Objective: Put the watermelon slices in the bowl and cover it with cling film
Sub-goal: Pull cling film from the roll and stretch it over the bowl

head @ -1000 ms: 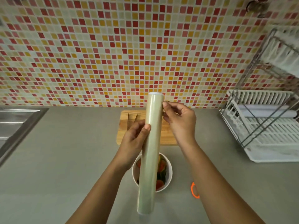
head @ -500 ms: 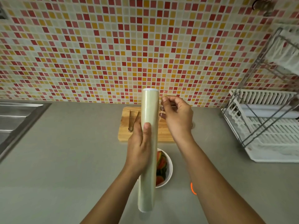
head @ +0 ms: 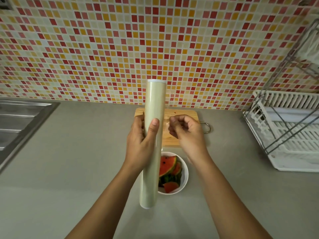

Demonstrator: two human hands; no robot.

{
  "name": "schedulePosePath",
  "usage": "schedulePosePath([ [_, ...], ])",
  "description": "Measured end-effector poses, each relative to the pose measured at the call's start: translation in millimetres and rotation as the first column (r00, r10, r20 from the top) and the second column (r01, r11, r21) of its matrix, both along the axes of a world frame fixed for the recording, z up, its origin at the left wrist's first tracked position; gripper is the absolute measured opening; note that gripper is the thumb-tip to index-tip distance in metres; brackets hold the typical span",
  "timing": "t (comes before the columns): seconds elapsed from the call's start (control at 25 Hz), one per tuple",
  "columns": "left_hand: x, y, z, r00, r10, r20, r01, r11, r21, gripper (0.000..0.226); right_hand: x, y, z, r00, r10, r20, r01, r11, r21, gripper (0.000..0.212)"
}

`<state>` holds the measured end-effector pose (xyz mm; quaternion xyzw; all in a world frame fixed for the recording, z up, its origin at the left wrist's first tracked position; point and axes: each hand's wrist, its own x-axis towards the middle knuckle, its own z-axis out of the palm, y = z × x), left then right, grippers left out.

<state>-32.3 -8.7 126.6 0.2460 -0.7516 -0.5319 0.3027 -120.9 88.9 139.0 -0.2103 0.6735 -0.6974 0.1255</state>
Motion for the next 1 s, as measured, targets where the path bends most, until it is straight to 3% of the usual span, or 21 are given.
schedulePosePath([
  [0.12, -3.7, -3.4, -0.7, 0.999, -0.045, -0.023, 0.047, 0.997, 0.058, 0.039, -7.1, 2.1, -5.2, 0.998, -0.063, -0.001, 0.063, 0.998, 0.030, 0.009],
  [0.24, -8.0, -4.4, 0.8, 0.999, -0.032, -0.035, 0.034, 0.997, 0.074, 0.036, 0.0, 8.3, -9.7, 0.993, 0.045, 0.113, -0.039, 0.998, -0.052, 0.031],
  [0.36, -10.8, -5.4, 2.2, 0.998, -0.034, -0.055, 0.039, 0.995, 0.094, 0.025, 4.6, 8.4, -17.5, 0.992, 0.124, -0.028, -0.121, 0.989, 0.080, 0.010],
  [0.56, -19.7, -9.6, 12.2, 0.992, -0.066, -0.105, 0.076, 0.992, 0.096, 0.029, -5.8, 13.4, -16.6, 0.997, -0.005, -0.082, 0.008, 0.999, 0.036, 0.007],
  [0.68, -28.3, -12.7, 18.3, 0.989, -0.070, -0.133, 0.084, 0.992, 0.099, 0.043, 2.9, 21.5, -27.6, 0.993, 0.121, -0.010, -0.121, 0.991, 0.049, 0.034],
  [0.8, -34.3, -17.7, 25.7, 0.984, -0.067, -0.165, 0.082, 0.993, 0.089, 0.039, 13.8, 26.1, -34.5, 0.982, 0.164, -0.093, -0.149, 0.978, 0.146, 0.012],
  [0.92, -39.8, -19.6, 30.5, 0.985, -0.070, -0.161, 0.089, 0.990, 0.113, 0.040, 8.5, 31.0, -39.1, 0.982, 0.028, -0.187, 0.001, 0.988, 0.153, 0.009],
  [1.0, -42.4, -20.4, 32.6, 0.986, -0.061, -0.157, 0.079, 0.991, 0.112, 0.040, 12.0, 34.5, -39.5, 0.995, 0.070, -0.071, -0.064, 0.994, 0.088, 0.011],
])
